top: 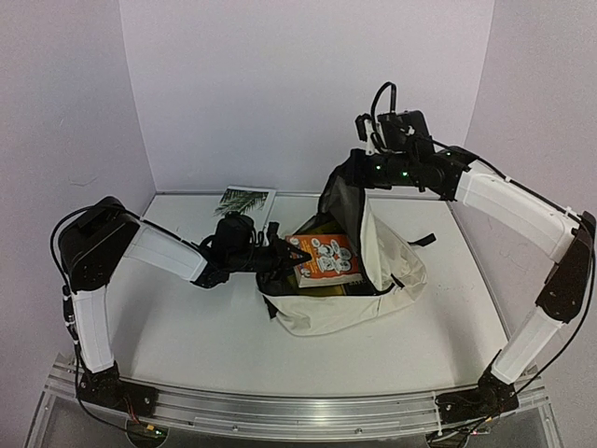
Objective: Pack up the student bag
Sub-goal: Place the book in the student bag.
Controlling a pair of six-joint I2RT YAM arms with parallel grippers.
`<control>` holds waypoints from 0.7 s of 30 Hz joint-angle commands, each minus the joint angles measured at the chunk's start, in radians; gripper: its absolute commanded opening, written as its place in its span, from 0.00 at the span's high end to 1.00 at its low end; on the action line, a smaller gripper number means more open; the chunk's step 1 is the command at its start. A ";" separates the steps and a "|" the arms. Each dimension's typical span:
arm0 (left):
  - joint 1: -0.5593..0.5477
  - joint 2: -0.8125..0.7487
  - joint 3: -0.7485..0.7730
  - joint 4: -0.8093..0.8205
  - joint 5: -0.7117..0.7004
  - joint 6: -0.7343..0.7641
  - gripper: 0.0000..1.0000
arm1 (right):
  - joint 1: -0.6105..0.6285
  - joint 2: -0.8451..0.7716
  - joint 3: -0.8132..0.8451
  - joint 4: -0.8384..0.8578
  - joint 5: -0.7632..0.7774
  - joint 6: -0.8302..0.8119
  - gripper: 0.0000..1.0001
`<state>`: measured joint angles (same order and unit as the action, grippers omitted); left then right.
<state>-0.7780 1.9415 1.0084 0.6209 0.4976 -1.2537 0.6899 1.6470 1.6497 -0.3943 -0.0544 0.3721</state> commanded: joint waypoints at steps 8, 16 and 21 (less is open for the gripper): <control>-0.050 0.015 0.168 -0.214 -0.104 0.185 0.64 | 0.057 -0.066 0.030 0.242 0.102 0.034 1.00; -0.053 -0.117 0.176 -0.573 -0.264 0.375 0.21 | 0.059 -0.096 -0.016 0.242 0.122 0.028 1.00; -0.061 -0.125 0.170 -0.592 -0.259 0.377 0.23 | 0.060 -0.090 -0.019 0.242 0.117 0.028 1.00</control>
<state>-0.8268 1.8481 1.1454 0.0925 0.2665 -0.9184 0.7387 1.6398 1.6093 -0.3252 0.0486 0.3985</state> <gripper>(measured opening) 0.795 0.011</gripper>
